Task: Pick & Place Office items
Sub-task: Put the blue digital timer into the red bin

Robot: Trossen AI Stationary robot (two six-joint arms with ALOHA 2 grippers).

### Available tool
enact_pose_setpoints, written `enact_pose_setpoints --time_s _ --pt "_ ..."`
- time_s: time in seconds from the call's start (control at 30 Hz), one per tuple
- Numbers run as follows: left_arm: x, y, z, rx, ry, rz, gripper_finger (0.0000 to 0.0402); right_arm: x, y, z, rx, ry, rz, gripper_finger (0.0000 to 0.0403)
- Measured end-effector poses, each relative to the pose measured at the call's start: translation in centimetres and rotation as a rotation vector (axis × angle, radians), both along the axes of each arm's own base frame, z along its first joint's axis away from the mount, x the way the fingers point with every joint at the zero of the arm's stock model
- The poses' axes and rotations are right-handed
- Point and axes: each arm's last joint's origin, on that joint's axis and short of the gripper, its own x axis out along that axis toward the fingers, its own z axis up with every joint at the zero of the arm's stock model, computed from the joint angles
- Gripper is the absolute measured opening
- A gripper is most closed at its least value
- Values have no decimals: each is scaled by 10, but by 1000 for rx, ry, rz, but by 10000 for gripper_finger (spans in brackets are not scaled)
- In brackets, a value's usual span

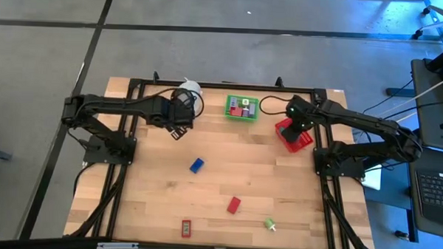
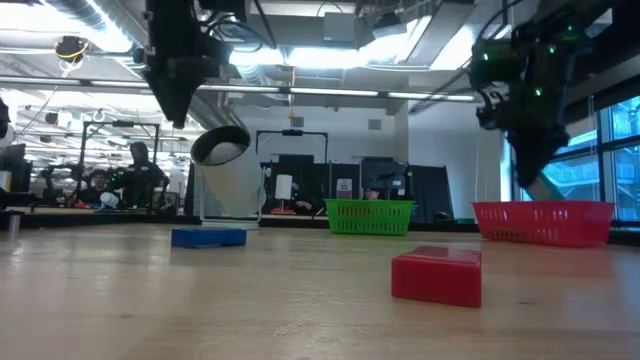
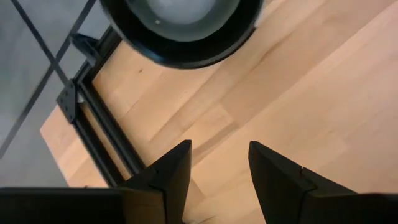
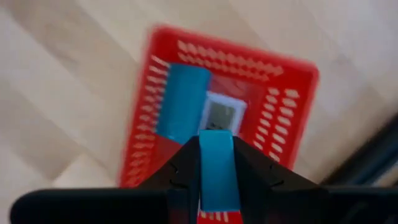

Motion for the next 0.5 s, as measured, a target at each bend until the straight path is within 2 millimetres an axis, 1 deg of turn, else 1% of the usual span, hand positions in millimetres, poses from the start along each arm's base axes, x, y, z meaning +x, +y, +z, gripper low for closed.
enact_pose_setpoints --time_s 0.07,0.13,0.37,0.5 --pt "1 -2 0 3 -11 -10 150 -4 -1 -8 -7 26 -39 75" --pt "3 -3 0 9 -22 -15 145 -6 -2 -13 -12 42 -85 75" --pt "7 -3 0 -11 -83 0 139 -4 -6 -13 -71 34 -168 76" --pt "9 -5 -1 -65 -128 56 141 -4 -6 -13 -65 22 -174 92"
